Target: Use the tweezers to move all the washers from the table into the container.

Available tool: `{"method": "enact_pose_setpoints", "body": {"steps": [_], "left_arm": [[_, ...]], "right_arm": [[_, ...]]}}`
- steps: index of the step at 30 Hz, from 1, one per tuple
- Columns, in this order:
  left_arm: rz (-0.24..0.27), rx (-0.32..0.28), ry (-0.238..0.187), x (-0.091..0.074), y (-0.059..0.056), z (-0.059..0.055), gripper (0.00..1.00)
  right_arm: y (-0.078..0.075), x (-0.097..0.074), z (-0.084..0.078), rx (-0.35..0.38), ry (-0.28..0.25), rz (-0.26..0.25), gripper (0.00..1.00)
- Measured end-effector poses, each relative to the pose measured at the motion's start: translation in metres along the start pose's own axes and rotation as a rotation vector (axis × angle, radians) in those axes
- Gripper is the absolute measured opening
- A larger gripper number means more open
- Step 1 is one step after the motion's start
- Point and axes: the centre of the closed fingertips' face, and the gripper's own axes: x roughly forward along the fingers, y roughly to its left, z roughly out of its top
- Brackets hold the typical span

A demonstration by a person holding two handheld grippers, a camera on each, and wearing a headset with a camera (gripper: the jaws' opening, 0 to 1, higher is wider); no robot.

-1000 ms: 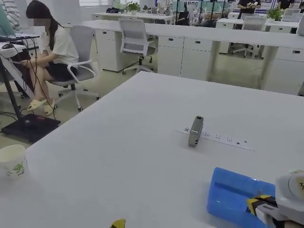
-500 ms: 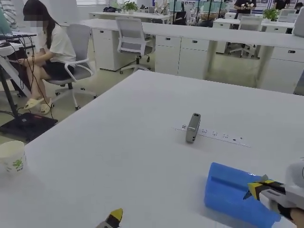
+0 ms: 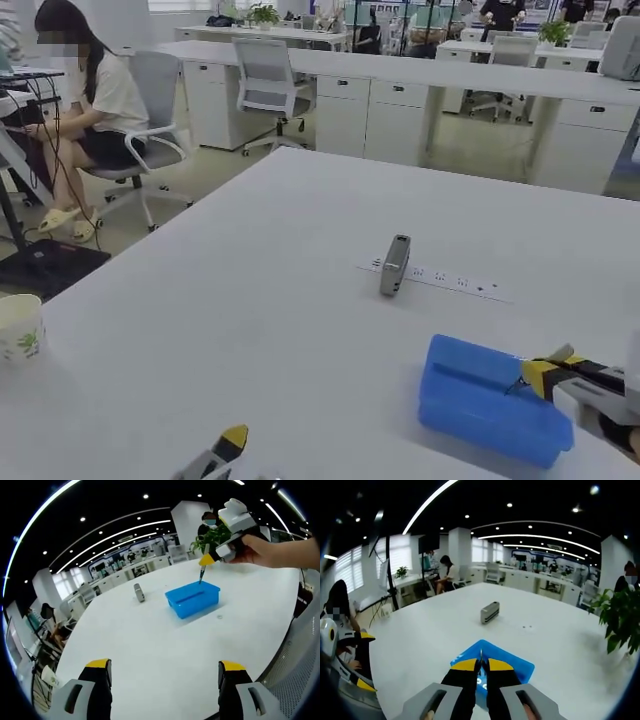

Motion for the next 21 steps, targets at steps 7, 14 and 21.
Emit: {"method": "enact_pose_setpoints", "body": {"steps": [7,14,21], "left_arm": [[0.003,-0.002,-0.002,0.0,0.001,0.0,0.9],[0.004,-0.002,-0.003,-0.001,0.001,0.001,0.9],[0.005,-0.002,-0.002,-0.001,0.001,0.0,0.9]], "right_arm": [[0.008,-0.009,-0.013,0.007,0.009,0.009,0.02],[0.009,-0.011,-0.034,0.029,0.04,0.009,0.02],[0.007,-0.008,-0.059,0.039,0.094,0.02,0.02]]}}
